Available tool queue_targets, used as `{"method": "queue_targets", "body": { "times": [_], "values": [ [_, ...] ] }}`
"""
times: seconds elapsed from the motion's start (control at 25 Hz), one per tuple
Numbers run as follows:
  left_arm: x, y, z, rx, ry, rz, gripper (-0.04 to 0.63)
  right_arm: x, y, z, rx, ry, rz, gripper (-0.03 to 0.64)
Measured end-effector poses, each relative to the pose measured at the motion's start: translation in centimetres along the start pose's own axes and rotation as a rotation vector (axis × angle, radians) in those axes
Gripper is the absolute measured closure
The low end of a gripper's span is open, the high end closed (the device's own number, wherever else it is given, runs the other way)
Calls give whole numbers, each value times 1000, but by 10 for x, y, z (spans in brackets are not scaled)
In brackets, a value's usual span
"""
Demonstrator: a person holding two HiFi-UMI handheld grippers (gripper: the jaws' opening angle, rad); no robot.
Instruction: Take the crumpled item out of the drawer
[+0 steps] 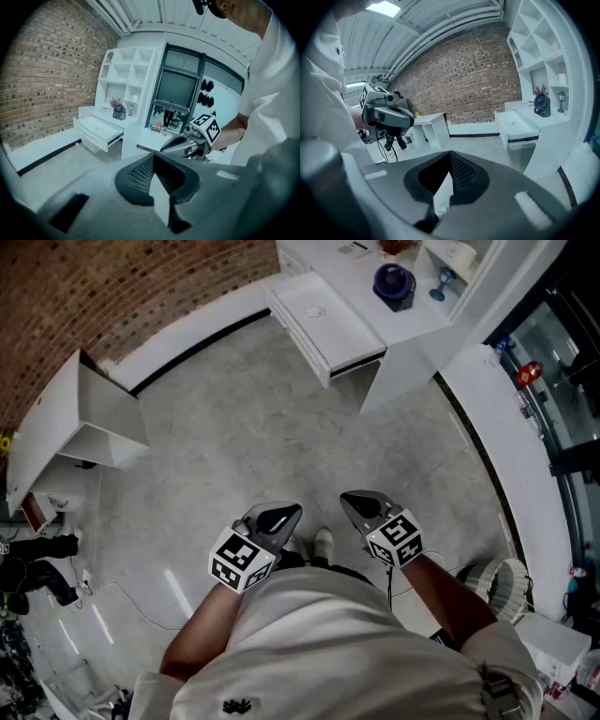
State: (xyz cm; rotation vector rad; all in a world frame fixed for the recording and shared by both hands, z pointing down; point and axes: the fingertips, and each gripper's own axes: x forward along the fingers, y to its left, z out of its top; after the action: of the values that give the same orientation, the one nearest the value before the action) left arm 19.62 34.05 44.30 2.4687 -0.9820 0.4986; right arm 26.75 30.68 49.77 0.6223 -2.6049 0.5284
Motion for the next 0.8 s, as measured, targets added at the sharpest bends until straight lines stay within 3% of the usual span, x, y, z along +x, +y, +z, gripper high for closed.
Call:
{"method": "queue_targets", "body": {
  "times": [0.36,0.6,0.68,0.8],
  "values": [
    [14,14,9,4,-6,5,591,7,-23,6,-14,-2,-3,606],
    [22,49,25,29,-17,-40,591,33,-48,34,-17,-43,-30,601],
    [21,71,27,29,-20,-54,591,50,-57,48,-7,-51,-52,517],
    [20,114,33,32,-19,-79,591,80,-73,70,-8,-50,-95,482]
  ]
}}
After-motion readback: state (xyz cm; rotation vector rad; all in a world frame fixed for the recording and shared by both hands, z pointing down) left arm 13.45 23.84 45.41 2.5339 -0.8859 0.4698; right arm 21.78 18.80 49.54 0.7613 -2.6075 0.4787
